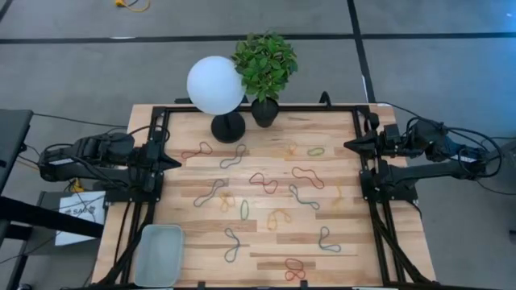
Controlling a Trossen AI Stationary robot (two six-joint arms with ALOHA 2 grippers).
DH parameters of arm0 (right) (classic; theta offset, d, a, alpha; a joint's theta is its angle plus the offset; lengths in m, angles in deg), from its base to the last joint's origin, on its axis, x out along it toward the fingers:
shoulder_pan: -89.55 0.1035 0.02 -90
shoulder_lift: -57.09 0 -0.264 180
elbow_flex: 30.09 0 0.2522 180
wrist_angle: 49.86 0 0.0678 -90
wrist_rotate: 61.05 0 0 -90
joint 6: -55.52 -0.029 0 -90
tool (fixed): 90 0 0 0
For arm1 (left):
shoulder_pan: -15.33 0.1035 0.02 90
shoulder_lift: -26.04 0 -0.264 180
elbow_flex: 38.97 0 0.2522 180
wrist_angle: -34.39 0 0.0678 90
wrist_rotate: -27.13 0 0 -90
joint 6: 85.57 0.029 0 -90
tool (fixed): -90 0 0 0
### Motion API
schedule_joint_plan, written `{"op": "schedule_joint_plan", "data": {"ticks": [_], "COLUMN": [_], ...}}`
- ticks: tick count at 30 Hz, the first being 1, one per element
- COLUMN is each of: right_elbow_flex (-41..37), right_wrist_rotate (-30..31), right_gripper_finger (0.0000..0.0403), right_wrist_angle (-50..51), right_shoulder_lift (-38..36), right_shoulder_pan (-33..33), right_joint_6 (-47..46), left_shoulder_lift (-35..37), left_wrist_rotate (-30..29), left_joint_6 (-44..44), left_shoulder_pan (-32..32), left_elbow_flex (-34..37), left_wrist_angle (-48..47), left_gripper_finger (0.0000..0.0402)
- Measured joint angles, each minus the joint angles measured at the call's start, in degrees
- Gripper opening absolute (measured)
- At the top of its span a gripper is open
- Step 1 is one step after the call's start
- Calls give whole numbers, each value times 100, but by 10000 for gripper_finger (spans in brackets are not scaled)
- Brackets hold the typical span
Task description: Pick and place items into bin
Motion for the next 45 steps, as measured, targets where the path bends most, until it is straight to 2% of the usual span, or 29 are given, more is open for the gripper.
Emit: {"op": "schedule_joint_plan", "data": {"ticks": [3,8,18,21,25,27,29,33,38,45], "right_elbow_flex": [0,0,0,0,0,0,0,0,0,0], "right_wrist_rotate": [0,0,0,0,0,0,0,0,0,0], "right_gripper_finger": [0,0,0,0,0,0,0,0,0,0], "right_wrist_angle": [0,0,0,0,0,0,0,0,0,0], "right_shoulder_lift": [0,0,0,0,0,0,0,-2,-2,-2], "right_shoulder_pan": [-2,-2,0,-1,-2,0,0,-2,-1,-2], "right_joint_6": [0,0,0,0,0,0,0,0,0,0], "left_shoulder_lift": [0,1,0,0,-20,-69,-131,-208,-437,-1181], "left_wrist_rotate": [-7,-281,-374,-296,-401,-513,-569,-601,-614,-586], "left_joint_6": [29,611,837,506,-354,-406,-391,-259,-579,-707], "left_shoulder_pan": [0,0,0,0,0,0,0,0,0,0], "left_elbow_flex": [2,2,2,177,555,744,819,849,852,850], "left_wrist_angle": [-1,0,63,850,2643,3482,3907,4060,4093,4581], "left_gripper_finger": [0,0,0,0,0,0,0,0,0,0]}}
